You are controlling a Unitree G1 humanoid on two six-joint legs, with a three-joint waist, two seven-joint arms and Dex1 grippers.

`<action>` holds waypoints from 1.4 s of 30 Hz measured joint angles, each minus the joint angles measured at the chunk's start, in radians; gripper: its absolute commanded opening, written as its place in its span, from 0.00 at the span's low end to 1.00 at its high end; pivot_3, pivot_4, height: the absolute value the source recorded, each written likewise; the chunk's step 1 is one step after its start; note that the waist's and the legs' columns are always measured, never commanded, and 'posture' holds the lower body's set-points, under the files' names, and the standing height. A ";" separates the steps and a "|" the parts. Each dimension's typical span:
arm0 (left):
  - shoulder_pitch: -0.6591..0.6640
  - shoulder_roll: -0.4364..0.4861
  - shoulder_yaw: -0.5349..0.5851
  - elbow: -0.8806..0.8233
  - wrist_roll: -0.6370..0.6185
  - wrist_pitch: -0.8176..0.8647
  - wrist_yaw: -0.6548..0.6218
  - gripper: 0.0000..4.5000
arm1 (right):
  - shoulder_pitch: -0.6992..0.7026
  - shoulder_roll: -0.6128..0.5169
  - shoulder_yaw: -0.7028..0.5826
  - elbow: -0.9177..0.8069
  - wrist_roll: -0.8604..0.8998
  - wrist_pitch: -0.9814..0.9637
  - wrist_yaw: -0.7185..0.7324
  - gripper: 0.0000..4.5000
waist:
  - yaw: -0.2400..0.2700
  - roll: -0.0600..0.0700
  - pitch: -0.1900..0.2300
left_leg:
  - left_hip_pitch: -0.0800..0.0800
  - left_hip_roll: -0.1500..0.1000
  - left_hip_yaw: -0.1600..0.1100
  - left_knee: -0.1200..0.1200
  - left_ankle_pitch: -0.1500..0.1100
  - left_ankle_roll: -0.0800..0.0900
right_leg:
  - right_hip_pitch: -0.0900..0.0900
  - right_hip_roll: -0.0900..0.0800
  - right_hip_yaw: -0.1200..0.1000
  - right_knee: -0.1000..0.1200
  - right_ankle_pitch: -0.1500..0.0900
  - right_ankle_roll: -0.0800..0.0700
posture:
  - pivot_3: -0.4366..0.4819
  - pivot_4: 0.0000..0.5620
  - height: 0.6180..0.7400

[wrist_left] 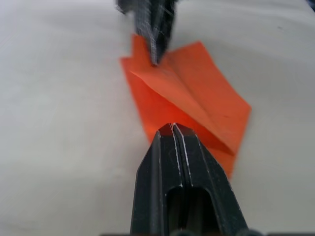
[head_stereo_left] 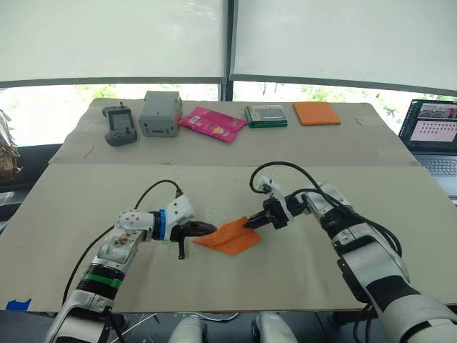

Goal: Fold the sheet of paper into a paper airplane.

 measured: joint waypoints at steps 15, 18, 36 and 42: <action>0.053 -0.035 -0.057 -0.090 0.005 0.055 0.084 0.00 | 0.012 0.010 -0.016 -0.004 -0.009 -0.009 -0.011 0.01 | -0.008 0.005 -0.004 | 0.007 0.000 -0.001 -0.004 0.000 -0.001 | 0.008 0.000 -0.001 -0.005 0.000 0.000 | 0.48 0.27 1.00; 0.052 -0.049 -0.075 -0.031 0.049 0.022 0.110 0.00 | 0.022 0.004 -0.025 -0.022 -0.009 0.005 -0.017 0.01 | -0.004 0.005 -0.004 | 0.006 0.000 -0.001 -0.004 0.000 -0.001 | 0.008 -0.001 -0.001 -0.006 0.000 0.000 | 0.48 0.27 1.00; 0.023 -0.072 -0.098 0.016 0.081 -0.047 0.078 0.00 | 0.204 -0.121 -0.265 -0.297 0.051 -0.192 -0.204 0.82 | 0.014 0.012 0.000 | -0.014 -0.003 0.000 -0.004 0.000 0.000 | -0.010 -0.005 -0.002 -0.011 0.001 0.002 | 0.48 0.27 1.00; 0.006 -0.076 -0.099 0.016 0.080 -0.048 0.061 0.00 | 0.434 -0.056 -0.309 -0.714 0.122 -0.252 -0.325 0.62 | 0.014 0.012 -0.001 | -0.030 -0.002 0.000 -0.004 0.000 0.000 | -0.027 -0.005 -0.002 -0.004 0.001 0.002 | 0.48 0.27 1.00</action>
